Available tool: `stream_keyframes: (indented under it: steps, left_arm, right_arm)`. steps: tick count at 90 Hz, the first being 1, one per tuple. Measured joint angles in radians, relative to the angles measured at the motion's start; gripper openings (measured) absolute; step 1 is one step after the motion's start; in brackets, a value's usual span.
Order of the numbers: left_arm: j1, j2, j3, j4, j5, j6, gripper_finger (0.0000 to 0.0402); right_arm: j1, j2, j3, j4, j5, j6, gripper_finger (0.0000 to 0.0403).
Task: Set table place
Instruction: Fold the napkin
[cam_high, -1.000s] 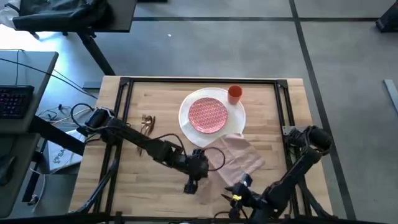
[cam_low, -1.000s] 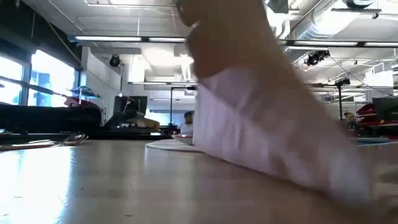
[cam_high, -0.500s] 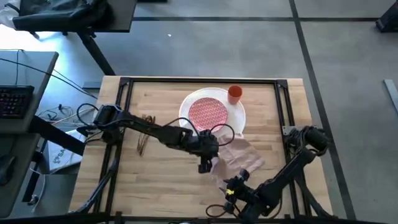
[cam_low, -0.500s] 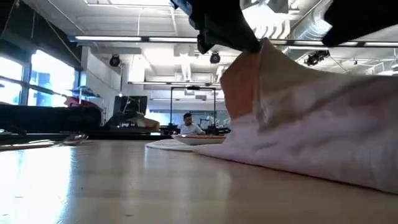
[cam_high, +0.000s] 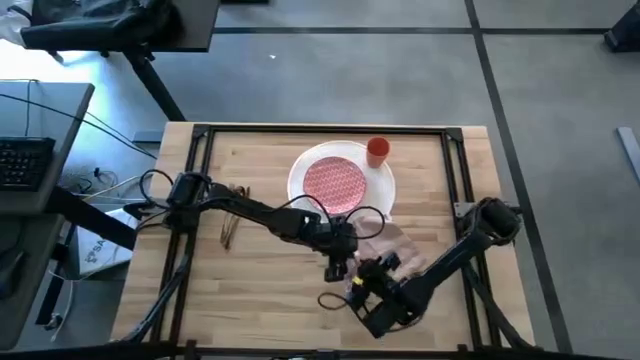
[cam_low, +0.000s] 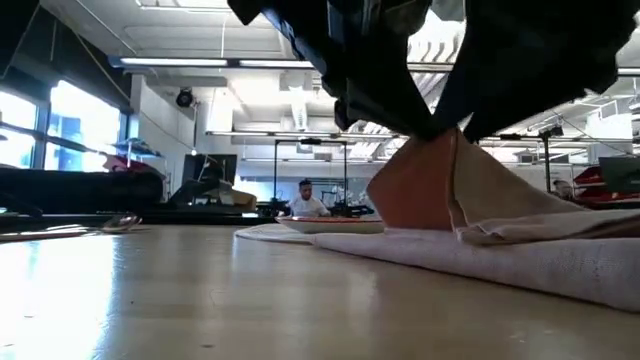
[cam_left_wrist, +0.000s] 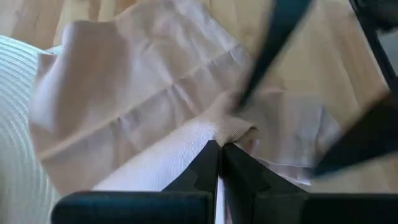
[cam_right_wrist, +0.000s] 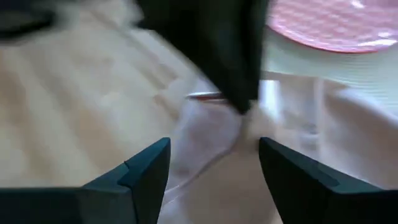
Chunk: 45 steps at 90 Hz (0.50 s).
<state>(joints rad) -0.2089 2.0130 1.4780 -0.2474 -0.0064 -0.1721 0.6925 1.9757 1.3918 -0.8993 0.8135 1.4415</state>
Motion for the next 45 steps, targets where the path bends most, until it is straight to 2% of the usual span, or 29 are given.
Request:
stream_keyframes:
  steps: [14, 23, 34, 45]
  left_arm:
    - [-0.004, -0.008, 0.0, 0.005, 0.051, -0.008, 0.0]
    - [-0.01, -0.01, 0.0, 0.01, 0.047, -0.006, 0.0]
    - [-0.01, -0.01, 0.0, 0.011, 0.045, -0.001, 0.0]
    - [-0.01, -0.01, 0.0, 0.019, 0.02, 0.001, 0.0]
  right_arm:
    - [-0.012, 0.008, 0.0, -0.184, -0.021, 0.114, 0.0193]
    - [-0.008, -0.003, 0.0, -0.28, -0.042, 0.165, 0.0168]
    - [-0.006, -0.006, 0.0, -0.306, -0.111, 0.132, 0.0122]
    - [-0.006, -0.006, 0.0, -0.278, -0.131, 0.068, 0.0059]
